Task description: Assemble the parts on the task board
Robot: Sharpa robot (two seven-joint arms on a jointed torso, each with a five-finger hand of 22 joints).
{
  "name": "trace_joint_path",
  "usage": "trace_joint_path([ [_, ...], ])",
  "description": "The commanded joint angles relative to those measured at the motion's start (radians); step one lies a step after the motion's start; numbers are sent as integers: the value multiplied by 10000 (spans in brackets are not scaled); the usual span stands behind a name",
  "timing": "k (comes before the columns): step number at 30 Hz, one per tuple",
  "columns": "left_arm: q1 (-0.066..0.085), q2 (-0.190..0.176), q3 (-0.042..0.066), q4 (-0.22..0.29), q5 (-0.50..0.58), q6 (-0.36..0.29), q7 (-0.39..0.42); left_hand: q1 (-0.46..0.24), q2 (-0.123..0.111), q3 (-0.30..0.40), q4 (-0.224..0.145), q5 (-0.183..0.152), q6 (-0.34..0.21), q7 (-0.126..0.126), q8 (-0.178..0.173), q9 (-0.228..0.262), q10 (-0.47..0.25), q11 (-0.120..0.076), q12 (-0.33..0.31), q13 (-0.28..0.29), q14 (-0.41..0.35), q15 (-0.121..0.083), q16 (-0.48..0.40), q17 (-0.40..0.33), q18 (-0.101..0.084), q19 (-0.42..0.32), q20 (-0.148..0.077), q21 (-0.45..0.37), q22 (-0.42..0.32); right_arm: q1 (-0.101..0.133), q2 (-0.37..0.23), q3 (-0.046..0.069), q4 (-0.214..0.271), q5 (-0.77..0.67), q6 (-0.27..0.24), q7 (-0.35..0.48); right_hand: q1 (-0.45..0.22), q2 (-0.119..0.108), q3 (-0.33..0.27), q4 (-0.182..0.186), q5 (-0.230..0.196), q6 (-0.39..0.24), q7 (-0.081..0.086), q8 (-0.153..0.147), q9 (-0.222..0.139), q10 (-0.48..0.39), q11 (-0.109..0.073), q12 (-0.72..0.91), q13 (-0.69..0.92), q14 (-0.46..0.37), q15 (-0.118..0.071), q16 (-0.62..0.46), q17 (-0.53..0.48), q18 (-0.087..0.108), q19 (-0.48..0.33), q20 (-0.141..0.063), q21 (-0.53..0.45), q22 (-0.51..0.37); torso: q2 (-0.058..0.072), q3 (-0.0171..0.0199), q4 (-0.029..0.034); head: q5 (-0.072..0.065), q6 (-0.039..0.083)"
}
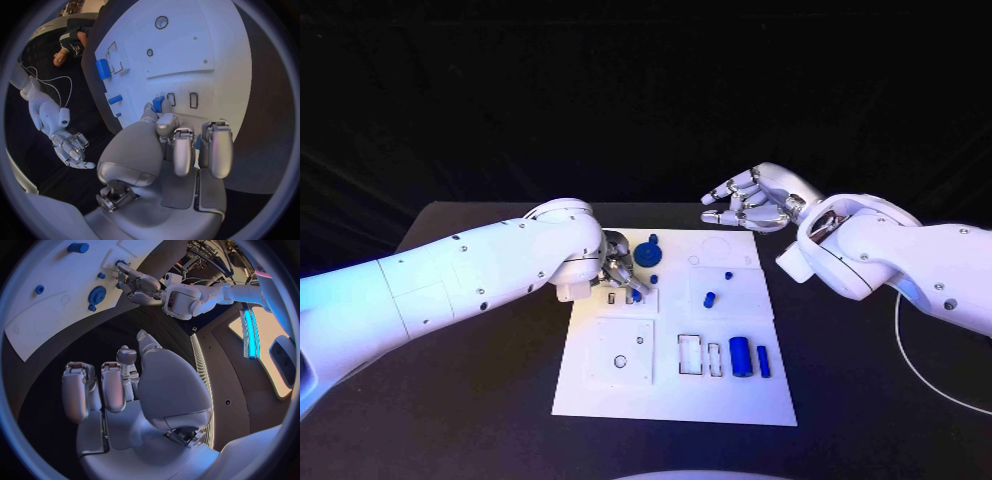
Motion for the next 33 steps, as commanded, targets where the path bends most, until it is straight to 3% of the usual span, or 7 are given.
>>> trace_joint_path([
  [1, -31, 32, -23, 0, 126, 43, 46, 598, 132, 446, -306, 185, -117, -30, -76, 23, -58, -61, -92, -45, 1034, -78, 30, 2635, -82, 618, -65, -10, 1568, -5, 25, -3, -14, -94, 182, -29, 10, 128, -51, -17, 58, 58, 1, 65, 1, -63, -6, -48, -9, 522, 31, -44, 257, 152, -68, 23, -52, 452, 5, 5, 4, 2, -13],
  [7, -31, 21, -23, 9, 173, 108, 67, 885, -194, 1638, -624, 378, -230, 69, -254, 33, -118, 14, -277, -165, 1034, -19, 30, 2635, -82, 610, -26, -22, 1567, -9, 41, -8, -24, -95, 219, -35, 34, 135, -66, -21, 157, 59, 0, 67, -1, -66, -7, -56, -24, 521, 28, -60, 243, 156, -77, 20, -64, 436, 5, 1, 2, -1, -27],
  [8, -31, 11, -23, 15, 198, 96, 73, 612, -536, 2454, -565, 367, -192, 114, -287, 83, -91, 19, -318, -195, 1034, 38, 30, 2635, -79, 606, 6, -30, 1566, -9, 43, -9, -25, -95, 224, -35, 38, 136, -73, -20, 189, 58, 1, 67, -2, -66, -8, -57, -28, 521, 28, -64, 241, 155, -75, 19, -64, 438, 4, 1, 1, -3, -26],
  [16, -38, -249, 16, 205, 290, -367, 141, -596, -1985, 5932, -577, 345, -159, 179, -206, 428, -9, 74, -347, -225, 1034, 76, 30, 2635, -73, 606, 33, -49, 1580, -11, 47, -14, -33, -96, 260, -21, 39, 136, -78, -18, 212, 58, 2, 67, -3, -75, -8, -73, -43, 518, 28, -75, 228, 159, -87, 19, -73, 421, 5, 7, 6, -25, -29],
  [19, -41, -376, 23, 307, 307, -630, 166, -920, -2319, 6814, -739, 382, -161, 151, -119, 576, 46, 67, -308, -197, 1034, 59, 30, 2635, -80, 619, 44, -37, 1612, -12, 46, -15, -35, -96, 268, -15, 35, 137, -85, -13, 235, 57, 3, 67, -4, -81, -7, -81, -51, 517, 28, -81, 222, 162, -95, 19, -81, 407, 5, 8, 15, -27, -34],
  [26, -84, -639, 26, 561, 320, -1238, 193, -1425, -2697, 7795, -1017, 620, -163, 145, 28, 810, 155, 60, -205, -110, 1034, 30, 30, 2635, -104, 664, 50, 22, 1720, -20, 71, -22, -66, -84, 290, 6, 33, 138, -87, -11, 241, 56, 3, 66, -4, -81, -6, -81, -52, 517, 28, -82, 222, 162, -95, 18, -81, 407, 8, 10, 15, 6, -54],
  [33, -178, -774, 26, 764, 104, -1496, 199, -1556, -2813, 8038, -1149, 765, -164, 133, 75, 887, 199, 56, -158, -69, 1034, 29, 30, 2635, -117, 692, 36, 63, 1788, -33, 92, -29, -92, -70, 299, 30, -11, 160, -122, 37, 322, 54, 5, 66, -7, -80, -2, -83, -65, 516, 30, -97, 211, 164, -101, 19, -91, 396, 11, 1, 22, 35, -78],
])
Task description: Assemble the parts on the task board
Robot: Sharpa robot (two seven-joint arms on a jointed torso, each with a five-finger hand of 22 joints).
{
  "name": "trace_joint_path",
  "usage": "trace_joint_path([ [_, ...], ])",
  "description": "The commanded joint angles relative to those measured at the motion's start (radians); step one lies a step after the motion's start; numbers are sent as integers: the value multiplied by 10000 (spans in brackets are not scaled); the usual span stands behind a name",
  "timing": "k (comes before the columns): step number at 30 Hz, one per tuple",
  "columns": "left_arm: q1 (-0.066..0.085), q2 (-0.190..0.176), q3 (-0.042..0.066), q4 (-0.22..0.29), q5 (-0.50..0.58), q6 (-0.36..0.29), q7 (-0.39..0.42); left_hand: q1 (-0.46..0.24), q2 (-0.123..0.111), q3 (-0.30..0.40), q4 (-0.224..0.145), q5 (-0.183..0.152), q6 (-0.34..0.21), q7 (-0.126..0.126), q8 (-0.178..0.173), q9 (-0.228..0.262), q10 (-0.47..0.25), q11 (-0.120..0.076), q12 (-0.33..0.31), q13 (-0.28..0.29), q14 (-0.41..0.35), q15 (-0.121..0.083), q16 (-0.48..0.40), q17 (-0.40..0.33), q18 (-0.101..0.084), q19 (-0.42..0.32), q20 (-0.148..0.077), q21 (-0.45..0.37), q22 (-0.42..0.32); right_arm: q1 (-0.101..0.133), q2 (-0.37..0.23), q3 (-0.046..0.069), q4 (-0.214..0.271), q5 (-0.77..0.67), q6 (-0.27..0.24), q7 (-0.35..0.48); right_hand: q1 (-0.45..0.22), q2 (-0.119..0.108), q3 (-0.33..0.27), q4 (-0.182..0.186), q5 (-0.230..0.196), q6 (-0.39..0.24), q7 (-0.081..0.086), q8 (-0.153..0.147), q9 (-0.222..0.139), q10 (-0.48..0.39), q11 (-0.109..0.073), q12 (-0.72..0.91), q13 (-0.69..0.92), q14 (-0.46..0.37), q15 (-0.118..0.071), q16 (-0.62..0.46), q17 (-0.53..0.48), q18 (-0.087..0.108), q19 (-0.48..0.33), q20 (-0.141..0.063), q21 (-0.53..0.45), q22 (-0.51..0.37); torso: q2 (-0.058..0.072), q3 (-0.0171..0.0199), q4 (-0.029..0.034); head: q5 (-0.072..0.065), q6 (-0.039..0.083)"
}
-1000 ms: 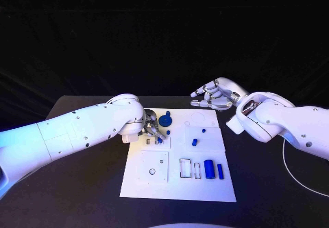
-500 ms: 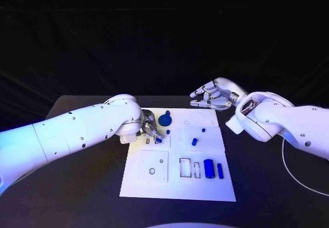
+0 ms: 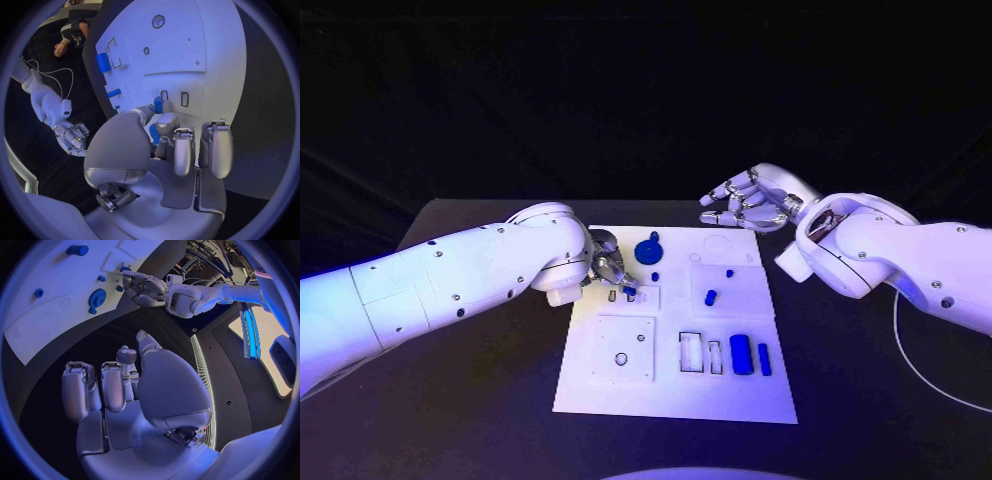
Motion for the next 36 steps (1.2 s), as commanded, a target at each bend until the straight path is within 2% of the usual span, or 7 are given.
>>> trace_joint_path([
  [1, -35, -16, 6, 83, -183, -417, 124, -82, -26, 1891, -1810, 48, -39, -17, 71, 26, 61, -1, 67, 6, 1033, 28, 30, 2630, -119, 693, 35, 64, 1781, -11, 14, -1, -7, -65, 142, 54, -48, 117, -51, 23, 57, 54, 5, 66, -6, -64, 13, -43, -17, 516, 30, -42, 214, 165, -66, -18, -51, 399, 2, -9, -1, 23, -16],
  [5, -96, -21, 1, 88, -513, -317, 107, -96, -54, 1934, -1846, 60, -40, -17, 77, 39, 65, -3, 68, 4, 1033, 26, 30, 2630, -122, 699, 33, 73, 1797, -14, 9, -3, -7, -63, 155, 56, -57, 122, -58, 33, 75, 54, 6, 66, -7, -63, 13, -41, -17, 518, 31, -38, 221, 165, -65, -18, -51, 401, 4, -8, -24, 55, -27],
  [15, -243, 1, -4, 90, -763, 98, 67, -108, -92, 1981, -1892, 64, -43, -18, 81, 52, 60, -4, 54, -12, 1033, 25, 30, 2630, -118, 691, 32, 61, 1779, -16, 8, -6, -4, 114, 207, 77, -78, 130, -73, 55, 109, 53, 6, 66, -8, -66, 14, -46, -26, 519, 31, -40, 221, 165, -66, -17, -54, 398, 8, -13, -26, 51, -42],
  [29, -304, -136, -5, 204, -796, 554, 37, -136, -164, 2055, -1972, 102, -29, -17, 89, 71, 89, -7, 82, 13, 1033, 23, 30, 2630, -113, 682, 30, 46, 1759, -18, 15, -9, -36, 152, 274, 85, -98, 143, -84, 77, 128, 54, 7, 67, -8, -54, 15, -28, -16, 519, 32, -46, 216, 165, -64, -17, -54, 399, 9, -13, -35, 89, -76],
  [36, -311, -147, -3, 231, -825, 587, 27, -243, -233, 2157, -2037, 271, 25, -25, 101, 95, 151, -13, 134, 64, 1033, 18, 30, 2630, -95, 649, 25, -7, 1685, -19, 23, -10, -92, 219, 295, 79, -117, 159, -92, 98, 138, 55, 7, 68, -8, -56, 16, -33, -23, 519, 32, -47, 216, 165, -65, -17, -56, 397, 10, -9, -31, 99, -82],
])
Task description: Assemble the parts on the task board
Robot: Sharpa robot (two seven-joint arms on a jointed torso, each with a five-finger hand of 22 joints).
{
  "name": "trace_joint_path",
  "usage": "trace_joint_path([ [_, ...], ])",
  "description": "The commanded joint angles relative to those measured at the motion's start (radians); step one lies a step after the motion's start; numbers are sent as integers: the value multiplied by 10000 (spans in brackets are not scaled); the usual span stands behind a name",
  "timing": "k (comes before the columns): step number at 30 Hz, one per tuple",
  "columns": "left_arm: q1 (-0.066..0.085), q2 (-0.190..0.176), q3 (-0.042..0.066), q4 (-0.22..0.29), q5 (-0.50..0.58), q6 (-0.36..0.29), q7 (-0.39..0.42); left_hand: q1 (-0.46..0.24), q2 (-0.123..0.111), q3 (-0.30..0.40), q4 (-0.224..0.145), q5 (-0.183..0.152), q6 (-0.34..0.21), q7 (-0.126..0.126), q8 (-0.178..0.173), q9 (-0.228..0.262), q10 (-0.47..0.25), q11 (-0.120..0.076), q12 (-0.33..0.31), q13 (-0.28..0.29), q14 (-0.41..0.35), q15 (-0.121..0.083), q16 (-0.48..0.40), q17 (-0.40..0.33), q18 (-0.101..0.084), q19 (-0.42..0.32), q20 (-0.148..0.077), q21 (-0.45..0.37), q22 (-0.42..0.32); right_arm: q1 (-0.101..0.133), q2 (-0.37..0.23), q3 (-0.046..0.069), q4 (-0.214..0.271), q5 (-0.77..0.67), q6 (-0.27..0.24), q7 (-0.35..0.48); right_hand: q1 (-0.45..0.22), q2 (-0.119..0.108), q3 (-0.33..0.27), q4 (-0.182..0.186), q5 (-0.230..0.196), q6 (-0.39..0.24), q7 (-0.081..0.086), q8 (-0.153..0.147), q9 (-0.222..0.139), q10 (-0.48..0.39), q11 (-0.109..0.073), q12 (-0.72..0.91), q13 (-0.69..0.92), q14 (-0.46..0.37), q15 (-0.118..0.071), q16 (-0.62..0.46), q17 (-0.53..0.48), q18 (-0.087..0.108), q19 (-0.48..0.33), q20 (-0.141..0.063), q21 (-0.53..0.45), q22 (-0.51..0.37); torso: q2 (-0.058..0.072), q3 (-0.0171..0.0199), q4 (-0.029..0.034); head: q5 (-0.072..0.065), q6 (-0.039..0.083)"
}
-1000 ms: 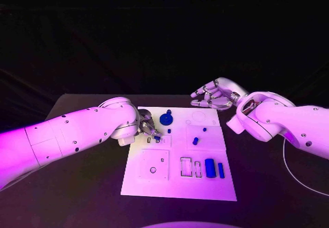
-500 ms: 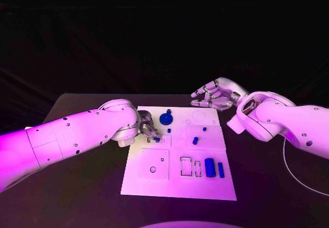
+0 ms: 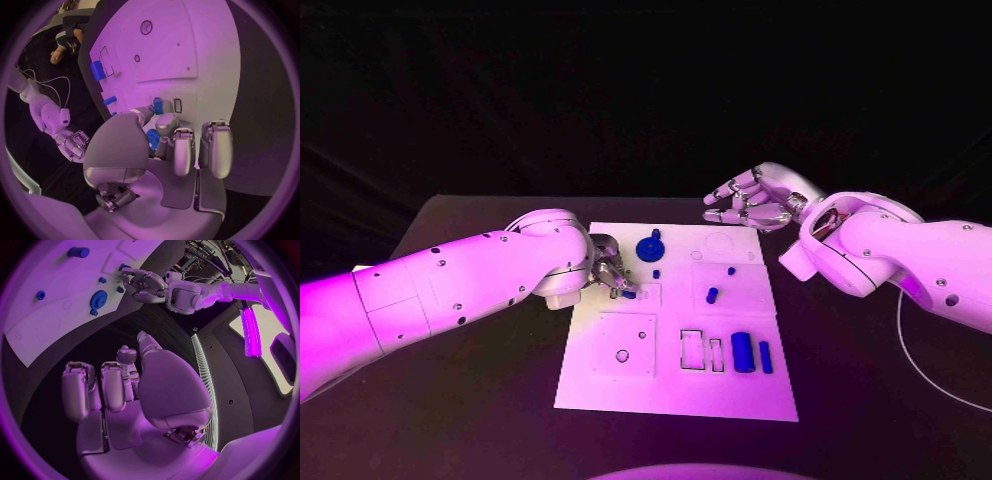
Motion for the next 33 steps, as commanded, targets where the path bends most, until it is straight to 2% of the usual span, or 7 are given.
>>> trace_joint_path([
  [1, -51, 4, -34, 26, -74, 412, -26, -38, -27, 1905, -1839, 62, 26, -55, 42, 22, 72, -1, 62, 17, 1033, 16, 30, 2633, -93, 648, 24, -49, 1686, -7, 14, 0, -9, 52, 161, 58, -10, 53, -39, 44, 36, 55, 6, 68, -8, -57, 15, -33, -5, 519, 32, -47, 211, 164, -66, -17, -56, 401, 2, 6, 1, 4, -6],
  [7, -52, 80, -35, -21, -80, 396, -36, -78, -31, 1930, -1842, 111, 39, -57, 45, 29, 84, -2, 68, 23, 1033, 15, 30, 2633, -95, 652, 22, -44, 1696, -8, 17, 0, -7, 45, 158, 56, -10, 53, -39, 44, 36, 55, 6, 68, -8, -57, 15, -33, -5, 519, 32, -47, 211, 164, -66, -17, -56, 401, -3, 11, 15, 3, -16],
  [14, -51, 196, -36, -110, -80, 365, -47, -217, -22, 1942, -1800, 157, 77, -73, 58, 47, 140, -9, 124, 79, 1033, 10, 30, 2633, -95, 651, 19, -47, 1695, -8, 16, -1, 6, 28, 160, 42, -10, 53, -39, 44, 36, 55, 6, 68, -8, -57, 15, -33, -5, 519, 32, -47, 211, 164, -66, -17, -56, 401, 1, 11, -6, 2, -21],
  [21, -49, 356, -61, -325, 34, 533, -62, -856, 55, 1600, -1454, 119, 222, -173, 99, 101, 216, -70, 193, 136, 1033, -30, 30, 2633, -96, 655, -10, -48, 1708, -7, 4, -2, 44, 1, 101, 49, -26, 67, -50, 65, 48, 56, 5, 69, -8, -80, 14, -72, -42, 516, 32, -62, 195, 171, -83, -16, -71, 374, 4, 15, -7, -33, -28],
  [26, -50, 409, -79, -406, 58, 608, -67, -1047, 55, 1365, -1372, 118, 282, -217, 101, 112, 241, -105, 247, 192, 1033, -64, 30, 2633, -93, 651, -39, -59, 1697, -7, -1, -2, 61, -14, 103, 53, -34, 62, -60, 72, 53, 55, 5, 69, -9, -97, 15, -96, -63, 515, 32, -69, 188, 176, -97, -16, -83, 352, 9, 19, -18, -51, -24],
  [33, -50, 464, -82, -481, 66, 564, -55, -1544, 122, 855, -1042, 112, 433, -267, 129, 135, 311, -150, 371, 312, 1033, -100, 30, 2633, -100, 667, -77, -46, 1728, -7, -7, -2, 78, -17, 94, 54, -44, 58, -70, 80, 57, 53, 6, 68, -9, -102, 16, -101, -68, 515, 33, -69, 188, 176, -97, -16, -83, 352, 0, 12, 6, -74, -44],
])
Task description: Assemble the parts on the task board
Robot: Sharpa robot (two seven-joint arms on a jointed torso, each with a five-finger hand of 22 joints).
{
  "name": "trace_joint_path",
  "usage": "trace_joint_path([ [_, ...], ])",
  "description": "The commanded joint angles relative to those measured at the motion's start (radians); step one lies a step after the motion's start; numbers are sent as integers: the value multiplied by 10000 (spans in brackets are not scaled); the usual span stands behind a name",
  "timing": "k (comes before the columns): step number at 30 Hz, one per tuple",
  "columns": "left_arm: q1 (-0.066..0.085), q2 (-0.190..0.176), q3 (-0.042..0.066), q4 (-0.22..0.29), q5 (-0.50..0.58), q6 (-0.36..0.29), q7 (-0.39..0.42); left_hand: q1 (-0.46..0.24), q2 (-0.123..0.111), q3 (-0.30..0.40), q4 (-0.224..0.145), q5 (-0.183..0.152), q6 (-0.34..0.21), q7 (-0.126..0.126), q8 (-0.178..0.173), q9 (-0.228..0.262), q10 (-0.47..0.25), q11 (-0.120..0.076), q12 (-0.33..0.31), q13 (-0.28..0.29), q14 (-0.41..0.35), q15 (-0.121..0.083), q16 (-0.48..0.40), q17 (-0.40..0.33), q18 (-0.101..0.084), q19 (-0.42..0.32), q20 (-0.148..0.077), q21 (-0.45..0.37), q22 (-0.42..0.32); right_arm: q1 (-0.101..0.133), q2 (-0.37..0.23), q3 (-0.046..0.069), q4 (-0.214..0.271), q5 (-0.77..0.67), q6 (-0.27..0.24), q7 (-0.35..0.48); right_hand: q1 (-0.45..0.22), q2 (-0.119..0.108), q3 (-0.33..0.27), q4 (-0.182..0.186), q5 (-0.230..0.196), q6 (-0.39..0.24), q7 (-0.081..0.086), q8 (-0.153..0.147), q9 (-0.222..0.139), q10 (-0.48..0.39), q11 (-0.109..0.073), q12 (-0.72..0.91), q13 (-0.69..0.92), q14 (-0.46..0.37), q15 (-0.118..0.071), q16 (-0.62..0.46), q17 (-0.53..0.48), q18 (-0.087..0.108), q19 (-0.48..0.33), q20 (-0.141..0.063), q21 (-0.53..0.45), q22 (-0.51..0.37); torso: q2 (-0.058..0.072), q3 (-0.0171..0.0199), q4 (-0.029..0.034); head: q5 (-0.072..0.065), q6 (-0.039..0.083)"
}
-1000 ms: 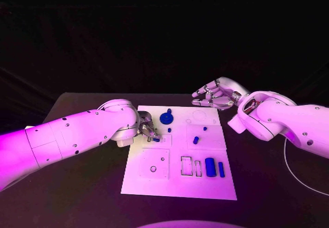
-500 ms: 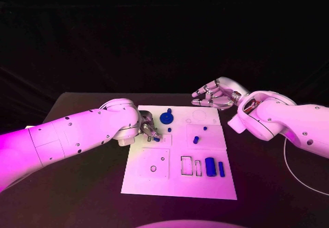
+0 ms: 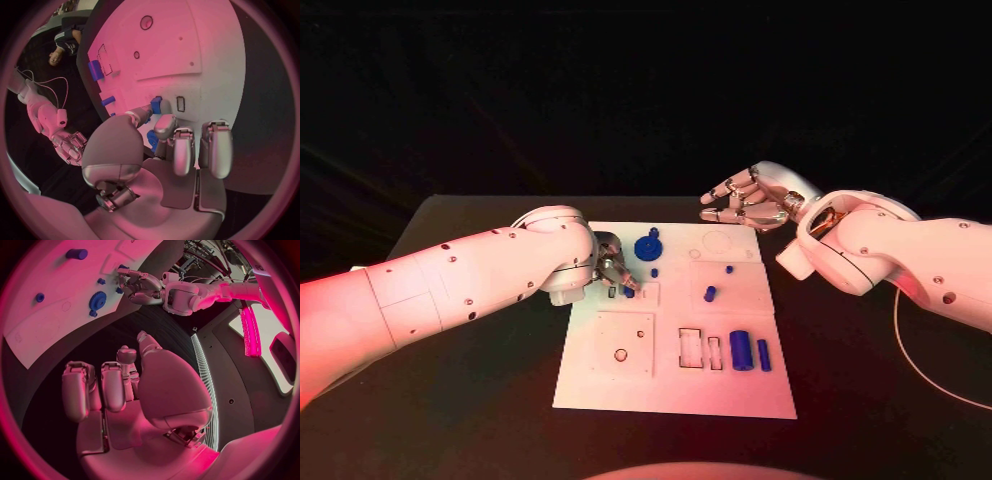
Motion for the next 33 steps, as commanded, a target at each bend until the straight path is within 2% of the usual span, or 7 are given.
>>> trace_joint_path([
  [1, -76, 47, -61, -16, 118, 370, -26, -184, 10, -33, -117, -18, 59, -61, -9, 14, 100, -14, 75, 44, 1068, -72, 30, 2634, -101, 672, -84, -38, 1743, -5, 3, 1, 29, -59, 64, 58, -46, 61, -28, 39, 59, 53, 6, 68, -9, -66, -21, -61, -17, 515, 33, -69, 192, 176, -60, 21, -47, 346, -5, -3, 7, -1, -12],
  [14, -76, 58, -59, -108, 119, 252, 6, -1099, -171, -1744, 644, -58, 290, -87, 20, 44, 166, -34, 194, 155, 1068, -97, 30, 2634, -105, 686, -117, -37, 1769, -5, -18, 1, 76, -50, 47, 115, -136, 21, -138, 119, 144, 30, 6, 59, -14, -92, -17, -84, -52, 509, 35, -102, 164, 182, -77, 23, -69, 316, -4, -8, 8, -10, -12],
  [16, -76, 48, -57, -120, 119, 230, 12, -1324, -343, -2181, 815, -95, 319, -85, 24, 48, 170, -34, 197, 157, 1068, -95, 30, 2634, -106, 687, -118, -39, 1770, -5, -19, 1, 76, -45, 40, 118, -150, 18, -154, 132, 151, 28, 6, 58, -14, -96, -16, -88, -59, 508, 36, -108, 159, 185, -83, 24, -75, 306, -8, -7, 9, -8, -7],
  [18, -77, 31, -49, -130, 119, 194, 19, -1516, -493, -2788, 1040, -404, 337, -116, 21, 51, 172, -53, 196, 154, 1068, -111, 30, 2634, -108, 695, -130, -33, 1786, -5, -21, 1, 76, -33, 36, 123, -185, 20, -187, 165, 150, 25, 5, 57, -15, -93, -15, -81, -58, 504, 37, -125, 142, 188, -91, 24, -83, 294, -11, -9, 4, -1, -6],
  [21, -77, -19, -31, -131, 119, 100, 23, -1402, -335, -3616, 1397, -905, 352, -143, 20, 62, 183, -68, 201, 160, 1068, -139, 30, 2634, -112, 704, -154, -27, 1806, -4, -25, 1, 75, -20, 26, 134, -218, 27, -217, 197, 128, 22, 4, 57, -15, -91, -14, -76, -60, 500, 38, -146, 120, 192, -102, 25, -94, 276, -8, -11, 2, -10, 0],
  [28, -77, -221, 12, 6, 119, -126, 28, -1189, -106, -4195, 1679, -949, 382, -155, 57, 88, 198, -87, 204, 158, 1068, -146, 30, 2634, -116, 716, -168, -18, 1830, -4, -29, 1, 59, -3, 23, 147, -235, 30, -239, 216, 111, 19, 5, 57, -15, -89, -14, -71, -60, 495, 38, -164, 100, 194, -107, 25, -100, 268, -9, -16, 3, -27, 18],
  [33, -76, -415, 141, 254, 262, -300, 89, -1151, -36, -4327, 1723, -950, 392, -162, 74, 98, 208, -93, 212, 164, 1068, -150, 30, 2634, -113, 712, -172, -29, 1818, -5, -22, 1, 37, 35, 55, 168, -290, 47, -287, 271, 87, 16, 5, 57, -14, -83, -12, -56, -57, 494, 39, -177, 91, 196, -112, 26, -108, 258, -18, -6, 13, -17, 38],
])
